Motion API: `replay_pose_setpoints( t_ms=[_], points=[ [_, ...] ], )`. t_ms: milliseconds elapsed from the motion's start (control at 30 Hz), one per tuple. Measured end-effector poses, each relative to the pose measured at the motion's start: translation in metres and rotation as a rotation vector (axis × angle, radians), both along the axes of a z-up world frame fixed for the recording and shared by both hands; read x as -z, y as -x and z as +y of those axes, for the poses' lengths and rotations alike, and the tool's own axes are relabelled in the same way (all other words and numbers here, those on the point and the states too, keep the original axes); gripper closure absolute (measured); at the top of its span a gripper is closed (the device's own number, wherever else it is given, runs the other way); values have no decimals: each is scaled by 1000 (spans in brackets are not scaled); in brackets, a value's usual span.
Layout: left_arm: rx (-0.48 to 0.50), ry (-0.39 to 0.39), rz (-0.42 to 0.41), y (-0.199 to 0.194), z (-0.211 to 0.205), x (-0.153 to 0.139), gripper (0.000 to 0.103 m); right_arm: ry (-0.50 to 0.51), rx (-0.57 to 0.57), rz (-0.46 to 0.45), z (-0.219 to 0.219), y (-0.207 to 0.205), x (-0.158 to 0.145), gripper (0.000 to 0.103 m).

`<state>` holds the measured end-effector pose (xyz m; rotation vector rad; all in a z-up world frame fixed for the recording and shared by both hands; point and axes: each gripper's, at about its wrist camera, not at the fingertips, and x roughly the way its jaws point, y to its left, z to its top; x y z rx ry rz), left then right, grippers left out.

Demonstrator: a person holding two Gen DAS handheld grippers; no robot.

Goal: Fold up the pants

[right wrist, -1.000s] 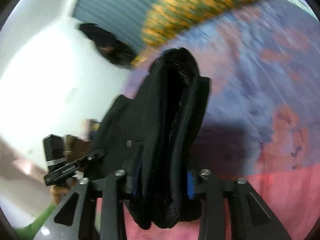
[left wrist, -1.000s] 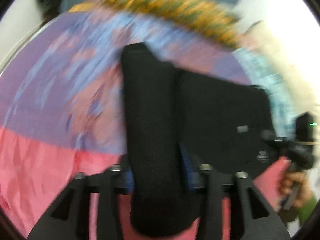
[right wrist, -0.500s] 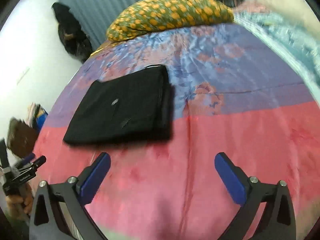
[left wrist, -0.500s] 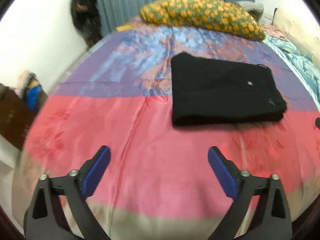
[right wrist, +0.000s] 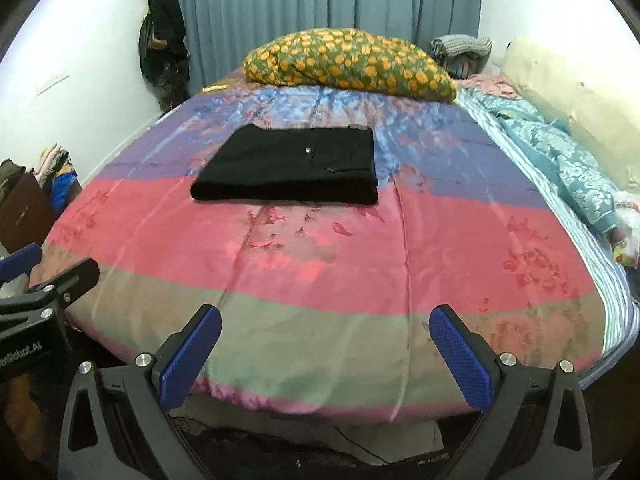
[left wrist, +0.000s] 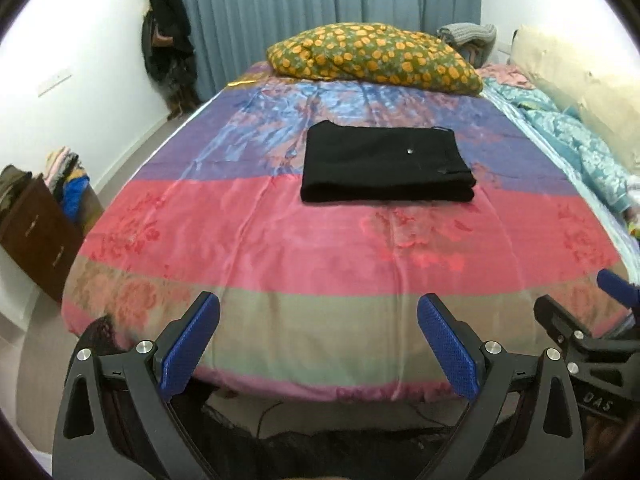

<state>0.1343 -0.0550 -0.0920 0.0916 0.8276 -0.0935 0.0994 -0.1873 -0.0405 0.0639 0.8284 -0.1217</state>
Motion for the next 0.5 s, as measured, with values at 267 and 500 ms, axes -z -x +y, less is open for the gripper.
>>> replay_pose_setpoints(
  t_ms=[267, 500],
  points=[
    [-27, 3, 26, 9, 8, 3, 3, 2, 4, -8, 12, 16, -11, 0],
    [-15, 8, 44, 12, 6, 9, 3, 9, 24, -6, 12, 18, -14, 0]
  ],
)
